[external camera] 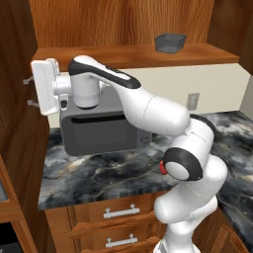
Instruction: Retrieve the tupperware from the cabinet, then place the raw meat into the tupperware to avoid contamination.
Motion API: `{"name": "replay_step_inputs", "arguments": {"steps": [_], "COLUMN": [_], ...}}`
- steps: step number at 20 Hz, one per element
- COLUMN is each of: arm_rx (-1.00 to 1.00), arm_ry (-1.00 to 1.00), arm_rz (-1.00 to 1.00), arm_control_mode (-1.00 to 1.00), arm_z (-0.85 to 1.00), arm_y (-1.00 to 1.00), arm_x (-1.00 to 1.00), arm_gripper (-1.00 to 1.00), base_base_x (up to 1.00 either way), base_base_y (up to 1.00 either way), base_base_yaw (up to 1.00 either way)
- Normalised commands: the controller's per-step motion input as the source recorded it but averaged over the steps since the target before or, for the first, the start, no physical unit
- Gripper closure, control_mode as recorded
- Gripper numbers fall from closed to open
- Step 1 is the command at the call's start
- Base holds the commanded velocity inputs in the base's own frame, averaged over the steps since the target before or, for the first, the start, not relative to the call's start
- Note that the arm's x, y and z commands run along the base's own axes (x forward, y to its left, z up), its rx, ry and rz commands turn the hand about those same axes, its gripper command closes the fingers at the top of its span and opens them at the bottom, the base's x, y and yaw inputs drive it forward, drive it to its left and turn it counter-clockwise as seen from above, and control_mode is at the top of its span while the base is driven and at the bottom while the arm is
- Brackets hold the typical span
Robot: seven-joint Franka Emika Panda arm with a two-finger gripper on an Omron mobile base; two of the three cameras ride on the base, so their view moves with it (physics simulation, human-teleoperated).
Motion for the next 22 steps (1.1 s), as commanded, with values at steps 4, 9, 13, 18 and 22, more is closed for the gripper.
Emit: {"name": "replay_step_inputs", "arguments": {"steps": [4,9,13,18,22], "arm_rx": [-0.04,0.03,0.02,-0.12,-0.25], "arm_ry": [-0.03,0.0,0.0,-0.01,-0.01], "arm_rz": [-0.01,-0.05,-0.06,-0.01,0.0], "arm_control_mode": [-1.0,-1.0,-1.0,-1.0,-1.0], "arm_z": [-0.09,0.23,0.46,0.17,0.02], "arm_y": [0.07,-0.25,-0.66,-0.84,-0.94], "arm_x": [-0.02,-0.14,-0.31,-0.44,-0.54], "arm_gripper": [-1.0,-1.0,-1.0,-1.0,-1.0], "base_base_x": [0.0,0.0,0.0,0.0,0.0], "base_base_y": [0.0,0.0,0.0,0.0,0.0], "base_base_yaw": [0.0,0.0,0.0,0.0,0.0]}}
